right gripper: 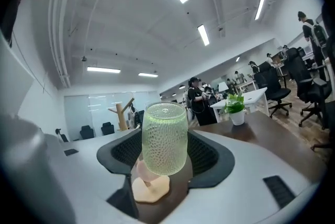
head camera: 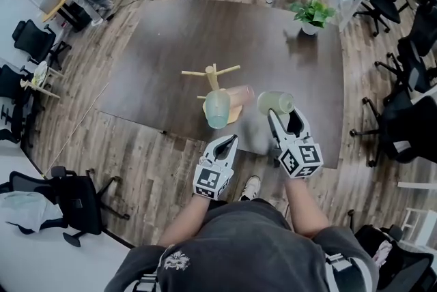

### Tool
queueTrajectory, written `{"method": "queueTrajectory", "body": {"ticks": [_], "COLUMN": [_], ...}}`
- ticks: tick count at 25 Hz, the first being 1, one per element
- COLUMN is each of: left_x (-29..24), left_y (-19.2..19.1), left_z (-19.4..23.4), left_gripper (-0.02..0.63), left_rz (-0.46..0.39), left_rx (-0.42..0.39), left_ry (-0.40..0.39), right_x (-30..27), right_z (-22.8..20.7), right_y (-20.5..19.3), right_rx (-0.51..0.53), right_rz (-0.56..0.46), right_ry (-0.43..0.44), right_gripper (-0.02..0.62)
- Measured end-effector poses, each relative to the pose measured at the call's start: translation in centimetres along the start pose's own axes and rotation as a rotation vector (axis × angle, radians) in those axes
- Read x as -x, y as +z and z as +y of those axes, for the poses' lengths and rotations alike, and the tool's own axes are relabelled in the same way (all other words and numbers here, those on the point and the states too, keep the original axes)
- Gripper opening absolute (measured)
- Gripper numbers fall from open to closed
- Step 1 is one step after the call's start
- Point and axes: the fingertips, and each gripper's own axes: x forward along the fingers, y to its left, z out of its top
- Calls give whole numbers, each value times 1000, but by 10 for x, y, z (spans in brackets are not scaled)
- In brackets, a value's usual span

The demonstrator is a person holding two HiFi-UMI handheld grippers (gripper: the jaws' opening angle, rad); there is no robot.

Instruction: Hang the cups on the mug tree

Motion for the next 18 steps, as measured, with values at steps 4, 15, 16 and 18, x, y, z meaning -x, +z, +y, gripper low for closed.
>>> {"method": "queueTrajectory", "body": {"ticks": [4, 15, 16, 18], "left_x": [13, 41, 44, 48], "left_y": [-8, 0, 1, 4], "left_z": [17, 69, 76, 91], "left_gripper": [6, 6, 6, 6], "left_rz": [4, -40, -41, -43], "left_rx": [3, 36, 41, 47], "left_ry": [27, 132, 152, 182], "right_x": [-13, -32, -33, -35], "right_z": [11, 33, 35, 39], "right_y": [19, 58, 65, 75], "right_rx": [-28, -211, -218, -235], "right_rz": [-53, -167, -180, -204], "right_ry": [13, 68, 73, 80], "right_gripper": [290, 290, 290, 290]}}
